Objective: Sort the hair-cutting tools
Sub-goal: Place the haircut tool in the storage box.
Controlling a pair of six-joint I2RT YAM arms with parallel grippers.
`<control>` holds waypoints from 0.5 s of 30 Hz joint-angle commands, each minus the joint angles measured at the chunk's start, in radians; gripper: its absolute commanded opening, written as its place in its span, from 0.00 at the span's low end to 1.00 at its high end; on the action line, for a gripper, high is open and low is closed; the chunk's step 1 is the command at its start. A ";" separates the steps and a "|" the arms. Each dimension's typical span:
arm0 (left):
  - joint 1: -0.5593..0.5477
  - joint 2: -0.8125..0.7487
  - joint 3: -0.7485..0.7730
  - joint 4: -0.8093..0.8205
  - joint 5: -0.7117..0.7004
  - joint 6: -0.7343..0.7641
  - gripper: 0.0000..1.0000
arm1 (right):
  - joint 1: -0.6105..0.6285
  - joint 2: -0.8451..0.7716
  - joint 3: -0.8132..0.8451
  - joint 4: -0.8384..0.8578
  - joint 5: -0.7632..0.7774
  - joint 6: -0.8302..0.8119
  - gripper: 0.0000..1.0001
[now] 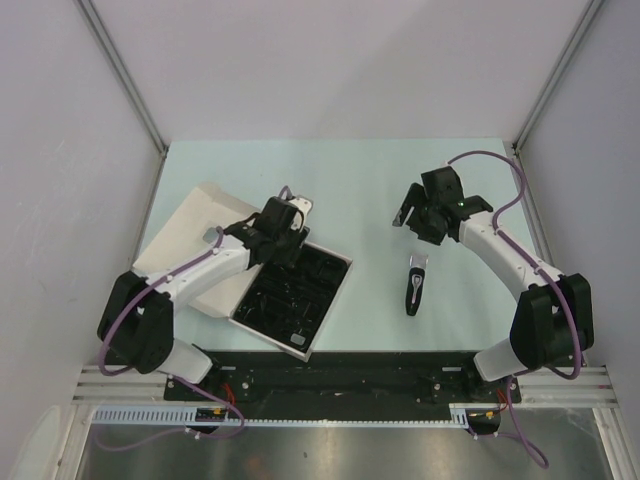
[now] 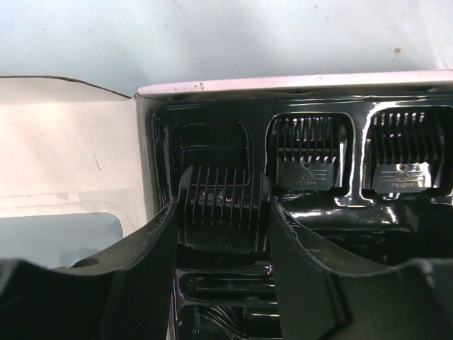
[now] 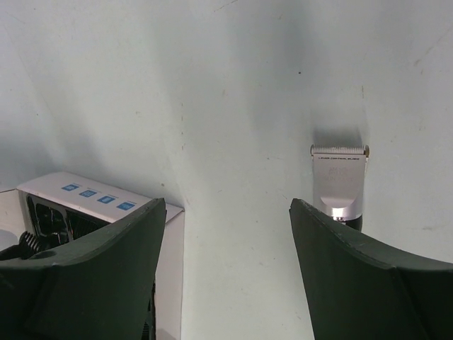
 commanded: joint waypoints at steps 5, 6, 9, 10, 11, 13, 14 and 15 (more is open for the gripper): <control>0.044 0.093 0.050 -0.005 0.024 0.047 0.50 | -0.004 0.011 -0.001 0.042 -0.028 -0.004 0.76; 0.050 0.102 0.055 -0.005 0.034 0.046 0.50 | -0.004 0.013 -0.001 0.043 -0.029 -0.002 0.76; 0.075 0.125 0.075 -0.002 0.066 0.052 0.48 | -0.004 0.017 -0.001 0.045 -0.031 -0.002 0.76; 0.078 0.128 0.081 -0.004 0.073 0.054 0.48 | -0.005 0.017 -0.001 0.043 -0.033 -0.002 0.75; 0.079 0.136 0.084 -0.002 0.071 0.057 0.48 | -0.004 0.019 -0.001 0.043 -0.034 -0.002 0.75; 0.079 0.139 0.090 -0.004 0.082 0.057 0.48 | -0.005 0.020 -0.003 0.042 -0.036 0.001 0.75; 0.079 0.142 0.093 -0.002 0.085 0.081 0.48 | -0.005 0.022 -0.001 0.042 -0.036 -0.001 0.75; 0.078 0.147 0.095 -0.002 0.089 0.083 0.47 | -0.005 0.023 -0.001 0.045 -0.036 0.002 0.75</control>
